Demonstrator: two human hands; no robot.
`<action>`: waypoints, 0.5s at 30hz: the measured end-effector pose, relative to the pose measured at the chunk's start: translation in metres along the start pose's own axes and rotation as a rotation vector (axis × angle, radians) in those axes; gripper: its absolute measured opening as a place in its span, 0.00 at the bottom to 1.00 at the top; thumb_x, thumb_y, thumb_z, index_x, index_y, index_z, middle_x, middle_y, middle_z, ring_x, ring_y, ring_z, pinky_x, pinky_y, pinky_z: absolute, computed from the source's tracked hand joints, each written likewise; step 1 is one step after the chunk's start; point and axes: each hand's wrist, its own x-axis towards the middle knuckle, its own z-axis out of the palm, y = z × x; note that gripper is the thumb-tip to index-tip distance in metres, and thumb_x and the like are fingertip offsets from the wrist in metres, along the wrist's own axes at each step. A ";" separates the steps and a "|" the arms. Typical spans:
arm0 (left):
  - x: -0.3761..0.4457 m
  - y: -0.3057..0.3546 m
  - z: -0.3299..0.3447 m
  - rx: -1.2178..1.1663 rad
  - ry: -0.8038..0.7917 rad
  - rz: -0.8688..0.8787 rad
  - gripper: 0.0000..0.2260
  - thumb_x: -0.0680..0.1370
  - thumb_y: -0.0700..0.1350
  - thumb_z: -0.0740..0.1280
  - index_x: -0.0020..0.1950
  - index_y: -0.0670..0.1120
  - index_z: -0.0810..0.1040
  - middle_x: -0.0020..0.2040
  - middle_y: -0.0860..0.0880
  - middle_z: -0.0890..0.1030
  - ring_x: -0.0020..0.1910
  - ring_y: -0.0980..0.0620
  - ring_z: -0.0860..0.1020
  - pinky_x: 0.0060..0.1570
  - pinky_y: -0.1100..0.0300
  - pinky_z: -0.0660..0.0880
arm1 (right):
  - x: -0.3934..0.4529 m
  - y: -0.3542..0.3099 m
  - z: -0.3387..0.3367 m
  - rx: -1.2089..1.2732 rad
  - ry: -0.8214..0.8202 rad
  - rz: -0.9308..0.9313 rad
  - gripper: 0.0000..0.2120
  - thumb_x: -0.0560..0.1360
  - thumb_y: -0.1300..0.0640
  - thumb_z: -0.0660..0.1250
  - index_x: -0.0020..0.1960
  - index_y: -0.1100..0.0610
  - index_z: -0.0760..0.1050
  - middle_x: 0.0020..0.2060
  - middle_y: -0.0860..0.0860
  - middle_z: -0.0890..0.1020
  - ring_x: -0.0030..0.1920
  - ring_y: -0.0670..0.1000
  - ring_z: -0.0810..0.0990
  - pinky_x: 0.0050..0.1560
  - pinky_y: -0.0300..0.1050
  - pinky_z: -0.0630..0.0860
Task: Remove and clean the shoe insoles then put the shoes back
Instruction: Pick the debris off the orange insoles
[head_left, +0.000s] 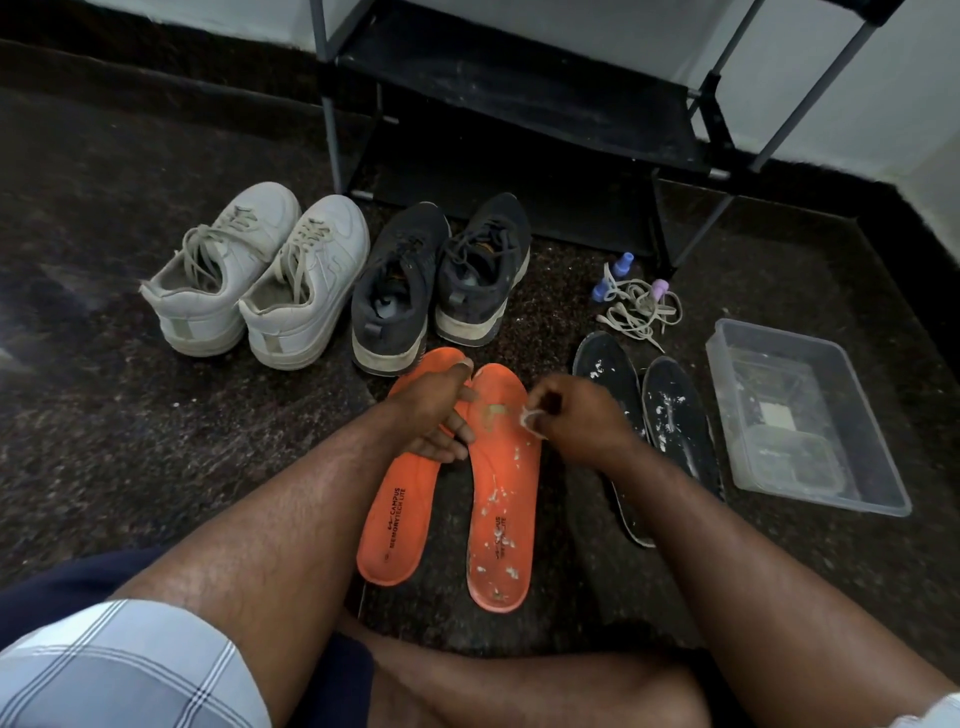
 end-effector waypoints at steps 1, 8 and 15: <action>0.000 0.001 -0.001 -0.027 0.019 0.011 0.27 0.82 0.64 0.50 0.64 0.46 0.77 0.44 0.40 0.83 0.39 0.42 0.83 0.47 0.52 0.80 | -0.001 0.006 -0.002 -0.042 0.001 0.023 0.04 0.70 0.56 0.74 0.44 0.52 0.79 0.38 0.45 0.82 0.39 0.43 0.80 0.41 0.37 0.73; 0.001 -0.001 -0.001 -0.081 0.011 -0.002 0.31 0.82 0.64 0.52 0.57 0.40 0.80 0.49 0.39 0.84 0.45 0.40 0.85 0.43 0.52 0.82 | -0.004 0.014 0.013 -0.089 -0.103 0.061 0.05 0.69 0.53 0.73 0.41 0.51 0.78 0.34 0.45 0.83 0.37 0.44 0.82 0.43 0.44 0.79; -0.002 -0.003 0.002 -0.057 -0.079 -0.047 0.31 0.82 0.65 0.50 0.59 0.41 0.79 0.53 0.39 0.83 0.49 0.39 0.85 0.52 0.48 0.81 | -0.004 0.006 -0.007 0.126 -0.002 0.098 0.05 0.68 0.55 0.76 0.43 0.52 0.83 0.37 0.45 0.85 0.39 0.42 0.84 0.46 0.42 0.80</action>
